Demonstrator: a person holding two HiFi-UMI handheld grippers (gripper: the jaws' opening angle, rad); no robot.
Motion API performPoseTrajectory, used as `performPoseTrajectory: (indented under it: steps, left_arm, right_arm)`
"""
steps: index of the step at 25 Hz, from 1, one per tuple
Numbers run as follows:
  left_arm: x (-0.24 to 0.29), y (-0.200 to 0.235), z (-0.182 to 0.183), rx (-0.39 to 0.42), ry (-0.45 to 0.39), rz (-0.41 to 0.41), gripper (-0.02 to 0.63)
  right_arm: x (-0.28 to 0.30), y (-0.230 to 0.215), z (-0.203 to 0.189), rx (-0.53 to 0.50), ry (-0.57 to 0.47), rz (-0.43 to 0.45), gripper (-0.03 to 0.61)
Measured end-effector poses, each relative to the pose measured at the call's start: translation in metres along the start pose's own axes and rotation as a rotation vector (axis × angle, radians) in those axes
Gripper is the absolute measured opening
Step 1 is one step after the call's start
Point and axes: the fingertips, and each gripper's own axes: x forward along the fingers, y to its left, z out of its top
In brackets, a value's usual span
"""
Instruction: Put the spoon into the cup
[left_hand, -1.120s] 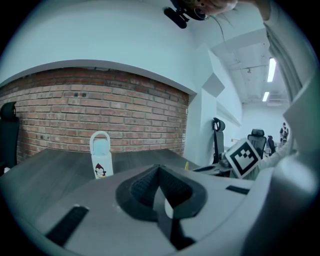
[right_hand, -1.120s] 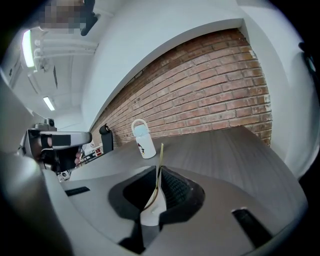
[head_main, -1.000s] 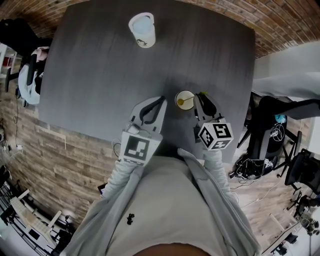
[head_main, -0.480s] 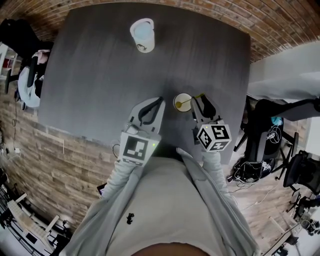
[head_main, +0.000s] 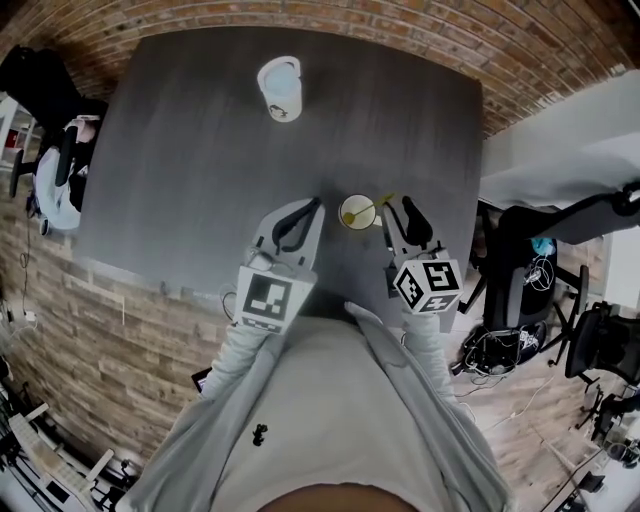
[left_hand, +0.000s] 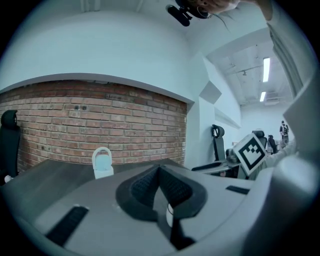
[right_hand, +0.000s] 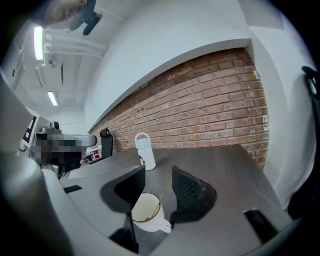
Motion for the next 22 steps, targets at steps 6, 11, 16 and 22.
performPoseTrajectory:
  steps: [6,11,16,22]
  left_arm:
    - [-0.003,-0.001,0.012,0.014,-0.016,-0.008,0.020]
    - [-0.002,0.001,0.022,0.032,-0.033,-0.013,0.020]
    - [-0.003,0.003,0.031,0.021,-0.039,-0.005,0.020]
    - [-0.003,0.006,0.042,0.039,-0.062,-0.018,0.020]
  right_arm:
    - [-0.018,0.006,0.032,-0.034,-0.073,-0.004,0.160]
    - [-0.027,0.009,0.055,-0.049,-0.127,-0.002,0.160]
    - [-0.037,0.014,0.075,-0.060,-0.164,0.011,0.159]
    - [-0.050,0.024,0.102,-0.126,-0.213,0.017,0.158]
